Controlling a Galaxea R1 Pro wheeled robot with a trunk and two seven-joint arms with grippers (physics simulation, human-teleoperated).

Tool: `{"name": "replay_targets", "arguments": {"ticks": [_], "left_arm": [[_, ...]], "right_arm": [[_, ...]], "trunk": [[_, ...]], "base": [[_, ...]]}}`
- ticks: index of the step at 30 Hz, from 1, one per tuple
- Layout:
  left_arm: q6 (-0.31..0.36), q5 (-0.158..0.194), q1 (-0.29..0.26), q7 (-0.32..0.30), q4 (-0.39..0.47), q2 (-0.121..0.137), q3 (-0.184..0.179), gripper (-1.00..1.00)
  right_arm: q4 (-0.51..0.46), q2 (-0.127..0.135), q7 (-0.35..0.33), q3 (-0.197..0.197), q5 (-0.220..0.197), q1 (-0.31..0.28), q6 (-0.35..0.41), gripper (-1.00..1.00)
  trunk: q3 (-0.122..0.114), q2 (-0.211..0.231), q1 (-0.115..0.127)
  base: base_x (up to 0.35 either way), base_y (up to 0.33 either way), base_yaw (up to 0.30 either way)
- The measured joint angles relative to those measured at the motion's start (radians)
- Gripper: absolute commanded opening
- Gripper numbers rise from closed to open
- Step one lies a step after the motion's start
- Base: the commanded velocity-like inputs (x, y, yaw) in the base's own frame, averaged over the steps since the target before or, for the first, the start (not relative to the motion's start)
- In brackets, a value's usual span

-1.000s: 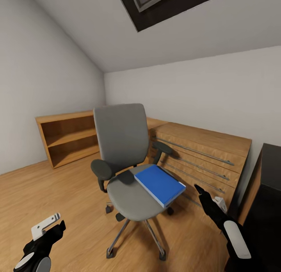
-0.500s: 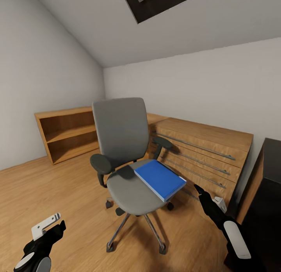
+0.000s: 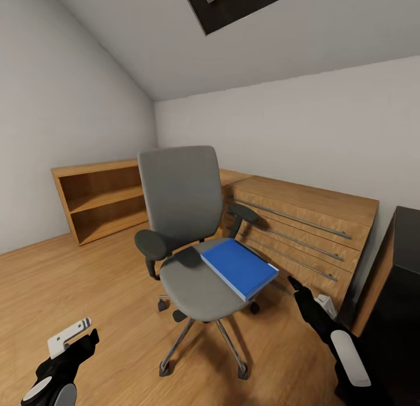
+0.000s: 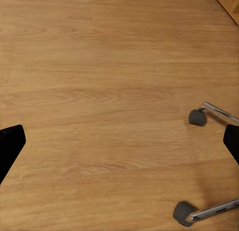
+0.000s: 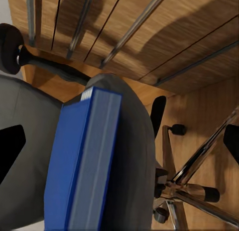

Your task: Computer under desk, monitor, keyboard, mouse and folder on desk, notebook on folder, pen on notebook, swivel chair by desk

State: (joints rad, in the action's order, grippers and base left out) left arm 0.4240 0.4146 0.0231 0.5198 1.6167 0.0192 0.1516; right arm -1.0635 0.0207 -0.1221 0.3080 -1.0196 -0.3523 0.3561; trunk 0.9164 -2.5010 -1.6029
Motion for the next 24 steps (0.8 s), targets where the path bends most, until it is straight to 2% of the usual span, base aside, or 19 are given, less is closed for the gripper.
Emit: {"name": "replay_targets", "arguments": {"ticks": [4, 5, 8, 24], "left_arm": [[-0.002, 0.0, 0.0, -0.001, 0.0, -0.001, -0.012, 1.0], [-0.005, 0.0, 0.0, -0.001, 0.0, 0.0, -0.028, 1.0], [-0.003, -0.001, 0.0, -0.001, 0.0, 0.001, -0.046, 1.0], [-0.002, -0.002, 0.0, 0.0, 0.0, 0.003, -0.05, 1.0]], "right_arm": [[0.014, -0.003, 0.0, 0.0, 0.0, 0.0, 0.0, 1.0], [0.018, -0.004, 0.0, -0.001, 0.0, 0.0, 0.0, 1.0], [0.023, -0.005, 0.0, -0.001, -0.001, 0.0, 0.0, 1.0], [0.043, -0.005, 0.0, -0.001, -0.001, -0.002, 0.0, 1.0]], "trunk": [[0.0, 0.0, 0.0], [0.0, 0.0, 0.0], [0.0, 0.0, 0.0], [0.0, 0.0, 0.0]], "base": [[0.143, 0.0, 0.0], [0.228, 0.0, 0.0], [0.081, 0.0, 0.0], [0.105, 0.04, 0.0]]}}
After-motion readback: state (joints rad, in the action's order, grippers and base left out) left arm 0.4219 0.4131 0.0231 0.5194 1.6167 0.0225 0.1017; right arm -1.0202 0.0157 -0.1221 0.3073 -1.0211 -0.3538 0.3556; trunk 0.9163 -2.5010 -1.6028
